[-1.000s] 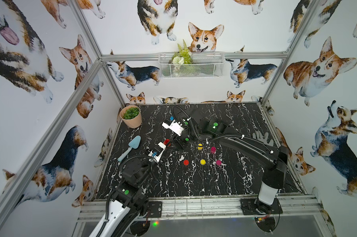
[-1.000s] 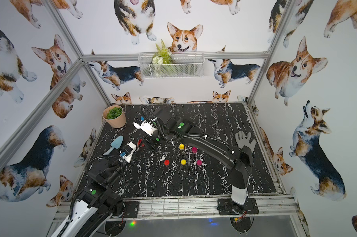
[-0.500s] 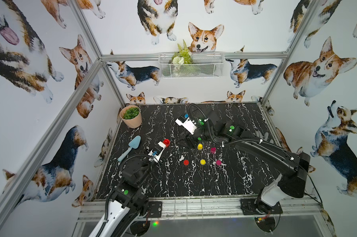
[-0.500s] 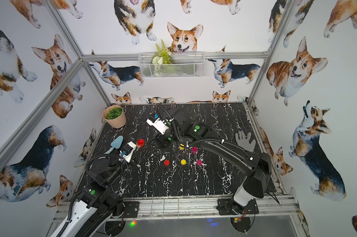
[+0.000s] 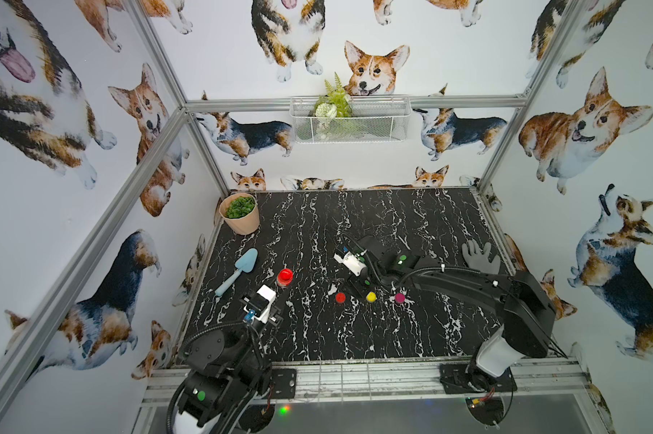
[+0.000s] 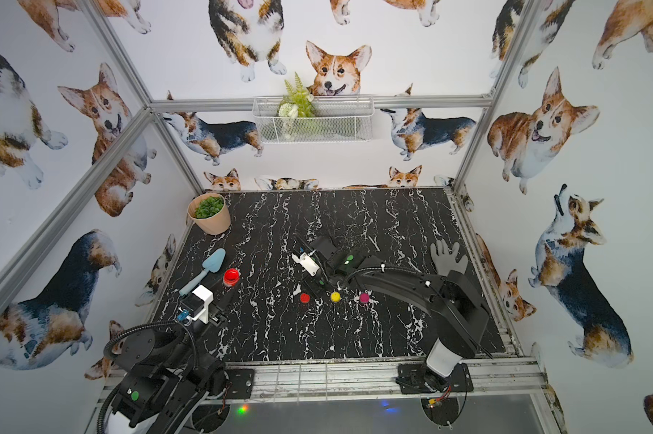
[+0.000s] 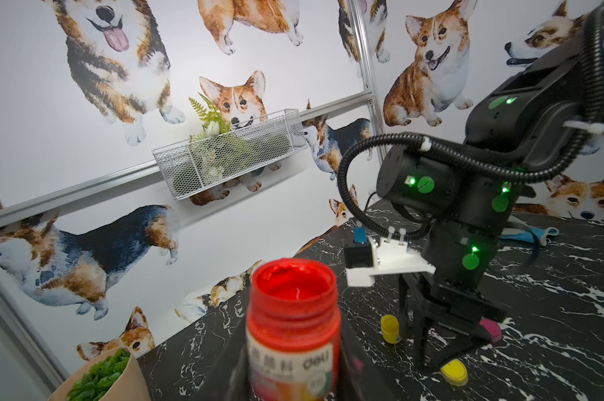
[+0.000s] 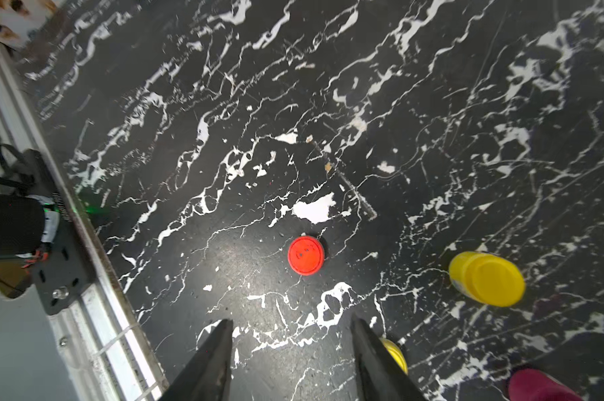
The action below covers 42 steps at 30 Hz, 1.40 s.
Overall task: Close the paint jar lid
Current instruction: Pick up the lid from the center of the board.
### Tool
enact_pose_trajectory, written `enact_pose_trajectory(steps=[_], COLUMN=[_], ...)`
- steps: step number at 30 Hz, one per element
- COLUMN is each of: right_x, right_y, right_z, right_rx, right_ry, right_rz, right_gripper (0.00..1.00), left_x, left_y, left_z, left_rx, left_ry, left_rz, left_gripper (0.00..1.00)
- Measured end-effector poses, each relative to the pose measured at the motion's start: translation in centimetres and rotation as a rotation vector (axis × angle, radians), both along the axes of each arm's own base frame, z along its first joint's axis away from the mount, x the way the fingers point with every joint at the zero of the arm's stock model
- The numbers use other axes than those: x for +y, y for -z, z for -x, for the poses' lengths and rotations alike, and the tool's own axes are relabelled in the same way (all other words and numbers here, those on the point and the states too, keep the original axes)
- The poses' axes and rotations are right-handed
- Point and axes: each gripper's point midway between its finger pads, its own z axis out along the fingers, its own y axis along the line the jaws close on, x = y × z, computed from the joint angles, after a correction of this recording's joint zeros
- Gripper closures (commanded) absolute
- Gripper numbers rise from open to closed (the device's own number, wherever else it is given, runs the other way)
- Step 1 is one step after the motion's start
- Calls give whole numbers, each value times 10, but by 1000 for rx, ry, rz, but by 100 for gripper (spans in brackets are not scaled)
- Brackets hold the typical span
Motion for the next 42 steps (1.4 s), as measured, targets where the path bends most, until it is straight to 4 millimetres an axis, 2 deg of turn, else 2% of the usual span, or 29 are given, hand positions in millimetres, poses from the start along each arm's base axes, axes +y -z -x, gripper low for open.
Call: enact_pose_trajectory(steps=[5, 9, 19, 31, 42], right_x=[4, 2, 25, 24, 24], right_y=[47, 65, 77, 87, 91], right_z=[5, 3, -4, -15, -16], right_rx=[20, 9, -25, -57, -57], right_ry=[-26, -17, -22, 23, 26], right_rz=[95, 142, 151, 192, 204], right_gripper=[45, 47, 51, 53, 51], left_x=[-5, -8, -11, -11, -12], left_y=[9, 13, 16, 18, 19], left_z=[3, 4, 5, 5, 5], left_rx=[35, 45, 54, 58, 60], left_ry=[37, 55, 72, 75, 75], left_rz=[-10, -16, -22, -24, -25], left_gripper=[65, 65, 65, 65, 65])
